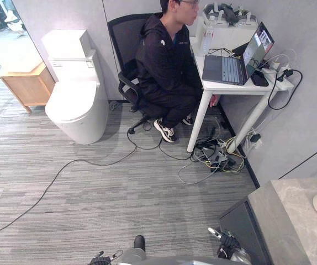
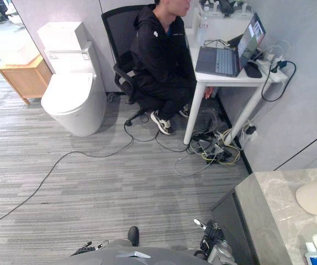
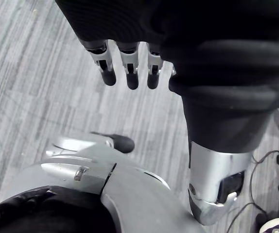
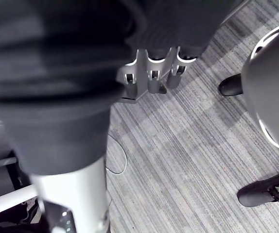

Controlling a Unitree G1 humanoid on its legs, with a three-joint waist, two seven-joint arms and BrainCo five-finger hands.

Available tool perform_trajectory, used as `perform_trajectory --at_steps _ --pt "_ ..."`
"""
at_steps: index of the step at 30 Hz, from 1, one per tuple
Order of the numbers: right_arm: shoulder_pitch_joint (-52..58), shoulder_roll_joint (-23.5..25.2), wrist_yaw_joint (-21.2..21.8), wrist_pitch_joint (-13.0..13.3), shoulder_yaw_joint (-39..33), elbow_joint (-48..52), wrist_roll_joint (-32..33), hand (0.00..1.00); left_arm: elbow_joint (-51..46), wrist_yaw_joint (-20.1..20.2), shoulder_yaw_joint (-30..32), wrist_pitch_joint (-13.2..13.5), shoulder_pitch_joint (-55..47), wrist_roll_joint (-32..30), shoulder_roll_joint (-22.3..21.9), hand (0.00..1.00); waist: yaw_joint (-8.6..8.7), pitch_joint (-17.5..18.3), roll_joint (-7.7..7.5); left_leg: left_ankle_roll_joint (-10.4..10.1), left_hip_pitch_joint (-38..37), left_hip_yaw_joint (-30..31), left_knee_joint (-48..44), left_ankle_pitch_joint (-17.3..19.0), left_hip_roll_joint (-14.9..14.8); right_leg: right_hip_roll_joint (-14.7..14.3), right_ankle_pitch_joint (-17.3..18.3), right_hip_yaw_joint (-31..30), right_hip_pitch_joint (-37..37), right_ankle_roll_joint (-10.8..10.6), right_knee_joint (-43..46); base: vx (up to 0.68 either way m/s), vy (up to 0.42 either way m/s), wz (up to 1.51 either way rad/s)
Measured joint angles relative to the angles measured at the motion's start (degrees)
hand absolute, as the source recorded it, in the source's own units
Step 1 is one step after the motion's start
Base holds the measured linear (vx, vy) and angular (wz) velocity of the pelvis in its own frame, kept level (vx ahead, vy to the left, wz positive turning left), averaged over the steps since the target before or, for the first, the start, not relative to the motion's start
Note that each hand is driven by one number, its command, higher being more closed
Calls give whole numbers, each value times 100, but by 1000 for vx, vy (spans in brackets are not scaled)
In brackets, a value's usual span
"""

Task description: Organize washtable

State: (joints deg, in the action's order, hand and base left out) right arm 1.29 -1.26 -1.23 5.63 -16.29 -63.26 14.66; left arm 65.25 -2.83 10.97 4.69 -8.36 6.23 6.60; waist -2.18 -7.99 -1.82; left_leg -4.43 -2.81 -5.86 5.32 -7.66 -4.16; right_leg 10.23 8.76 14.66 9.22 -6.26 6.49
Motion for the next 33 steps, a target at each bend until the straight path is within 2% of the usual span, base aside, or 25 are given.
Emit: perform_trajectory --at_steps 7,9,13,16,18,19,20,21,22,23,24,25,27,28,31,33 --pt "29 -84 112 -31 -123 -218 -20 0 3 -1 -145 -53 13 -57 22 0 5 57 45 47 58 -110 63 89 -4 -7 19 -57 -14 -32 -184 14 3 -6" --pt "38 -108 133 -136 -173 -264 -46 0 5 -2 -189 -62 56 -82 33 0 3 87 69 40 94 -201 63 134 -4 -3 21 -143 -88 -34 -204 50 -8 -20" --pt "40 -117 189 -226 -417 -294 -69 0 14 4 -361 -116 193 -122 84 0 41 271 52 65 579 -507 2 195 -11 21 -18 -432 -752 -90 -192 94 3 -40" --pt "-45 -113 188 -251 -498 -276 -65 0 39 4 -436 -122 253 -126 115 0 51 228 35 114 602 -1099 -6 217 -13 52 -370 -971 -1117 -202 -235 160 24 -100" --pt "-142 -107 191 -246 -459 -219 -56 0 69 4 -480 -131 328 -250 113 0 110 200 69 204 545 -1640 -90 298 -117 -33 -666 -1261 -1406 -175 -214 143 43 -163" --pt "-261 -100 190 -245 -358 -205 -55 0 124 2 -506 -133 383 -331 130 0 128 164 103 256 548 -2120 -344 429 -290 -185 -1012 -1159 -1686 -19 -127 43 70 -218" --pt "-367 -78 190 -220 -176 -171 -54 0 161 9 -512 -130 484 -352 169 0 119 34 120 384 657 -2616 -1110 704 -574 -290 -1466 -651 -1835 339 1 -59 -25 -223" --pt "-406 -72 192 -195 -50 -139 -43 0 167 12 -512 -126 554 -411 206 0 138 -67 88 332 752 -2762 -1385 982 -637 -279 -1660 -262 -1827 581 10 -271 -188 -228" --pt "-444 -235 183 -210 111 -149 -12 0 155 12 -511 -98 575 -492 144 0 92 -59 167 417 657 -2703 -1025 1058 -458 -213 -1731 664 -1837 918 -37 -328 -259 -181" --pt "-401 -337 187 -204 141 -138 -10 0 122 12 -515 -61 548 -499 66 0 74 -72 333 490 623 -2825 -840 631 -519 -198 -1372 1279 -1840 1074 374 -269 -242 -216" --pt "-426 -389 185 -200 147 -173 -7 0 46 9 -499 -58 523 -507 76 0 92 -84 281 411 365 -3364 -772 1030 -352 170 -511 2016 -1878 925 1138 -138 -241 -165" --pt "-390 -380 212 -229 194 -223 -9 0 -14 7 -516 -69 593 -498 161 0 84 -67 167 333 282 -3634 -792 1183 -276 356 -115 2434 -1844 1005 1348 -38 -201 -136" --pt "-303 -378 249 -254 211 -225 -15 0 -53 9 -520 -54 623 -493 87 0 85 -27 242 301 197 -3853 -684 1180 -289 204 -67 2668 -1595 1008 982 -10 -66 -82" --pt "-276 -380 249 -256 193 -225 -29 0 -70 6 -516 -51 642 -491 18 0 117 -24 267 272 140 -3904 -678 1162 -324 9 -221 2619 -1456 668 506 23 -44 -55" --pt "-153 -358 240 -259 -123 -254 -65 0 -125 105 -599 -67 702 -486 -12 0 177 33 295 172 97 -3846 -530 950 -371 -262 -384 2672 -1235 644 17 76 -107 -7" --pt "-83 -344 234 -258 -239 -254 -64 0 -123 117 -662 -70 759 -486 -42 0 175 43 277 132 -8 -3796 -469 878 -377 -320 -403 2685 -1153 679 -8 124 -108 13"
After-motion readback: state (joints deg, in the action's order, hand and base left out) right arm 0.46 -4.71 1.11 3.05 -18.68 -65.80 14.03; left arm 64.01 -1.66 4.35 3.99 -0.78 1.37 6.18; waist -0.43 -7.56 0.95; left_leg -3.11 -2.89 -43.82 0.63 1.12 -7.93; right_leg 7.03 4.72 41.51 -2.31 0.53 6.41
